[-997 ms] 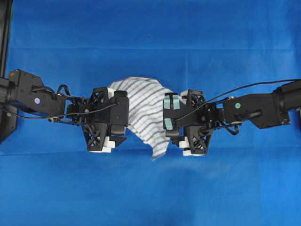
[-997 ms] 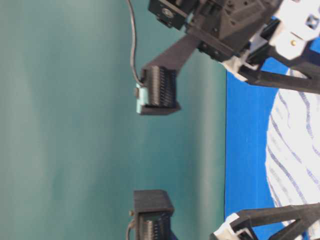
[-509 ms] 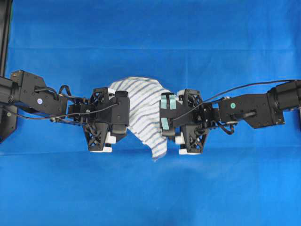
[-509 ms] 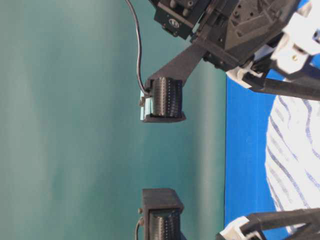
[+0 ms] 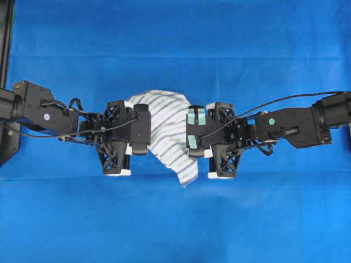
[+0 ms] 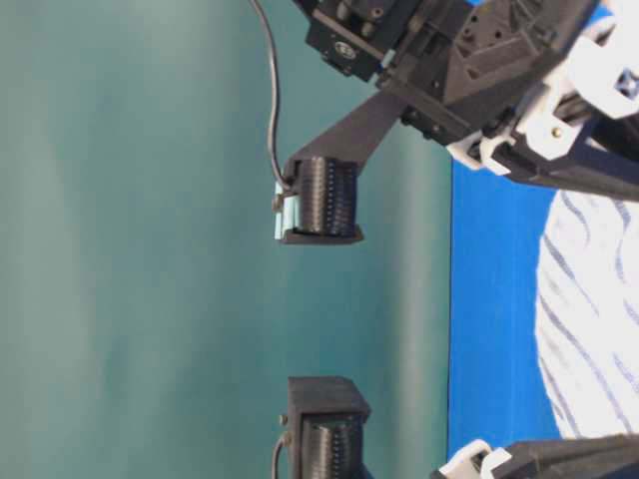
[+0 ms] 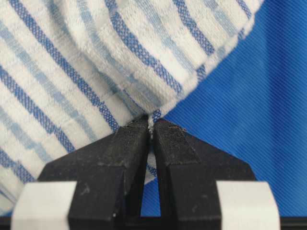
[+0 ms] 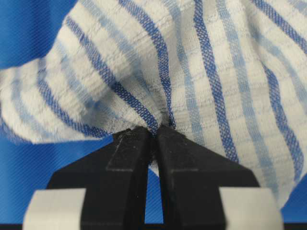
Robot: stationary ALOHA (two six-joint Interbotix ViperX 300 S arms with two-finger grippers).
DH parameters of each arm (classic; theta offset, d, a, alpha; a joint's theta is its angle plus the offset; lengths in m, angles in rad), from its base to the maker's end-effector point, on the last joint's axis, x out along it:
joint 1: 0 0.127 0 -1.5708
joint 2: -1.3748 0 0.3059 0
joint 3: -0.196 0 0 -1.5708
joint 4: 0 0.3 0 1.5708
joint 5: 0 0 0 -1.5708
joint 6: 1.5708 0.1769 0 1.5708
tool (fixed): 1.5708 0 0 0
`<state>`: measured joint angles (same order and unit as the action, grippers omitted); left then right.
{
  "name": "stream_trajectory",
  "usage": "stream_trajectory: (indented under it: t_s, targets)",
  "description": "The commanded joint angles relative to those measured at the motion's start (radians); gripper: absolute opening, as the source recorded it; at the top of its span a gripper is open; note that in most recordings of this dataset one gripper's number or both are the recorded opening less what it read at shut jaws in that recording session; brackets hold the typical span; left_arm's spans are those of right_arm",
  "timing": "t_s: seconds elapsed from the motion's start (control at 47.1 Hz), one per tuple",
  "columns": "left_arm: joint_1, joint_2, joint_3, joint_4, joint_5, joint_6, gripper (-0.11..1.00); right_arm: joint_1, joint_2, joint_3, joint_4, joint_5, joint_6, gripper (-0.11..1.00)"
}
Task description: Lift the towel with both arms.
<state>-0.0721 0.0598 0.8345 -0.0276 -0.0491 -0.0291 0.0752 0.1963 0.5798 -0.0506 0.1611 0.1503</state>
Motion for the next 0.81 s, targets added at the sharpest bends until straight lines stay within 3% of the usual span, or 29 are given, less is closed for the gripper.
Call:
stream_trajectory:
  t_s: [0.0,0.424,0.785]
  targets:
    - [-0.003,-0.071,-0.031,-0.002,0.031,-0.009,0.02,0.005,-0.074,-0.018,0.014,0.011,-0.002,0.07]
    - [-0.003,-0.434,-0.184,-0.002,0.368,-0.040,0.02,0.005,-0.374,-0.146,0.018,0.259,-0.005,0.07]
    - [-0.003,-0.606,-0.321,0.003,0.522,-0.034,0.02,0.005,-0.495,-0.298,-0.015,0.442,-0.005,0.07]
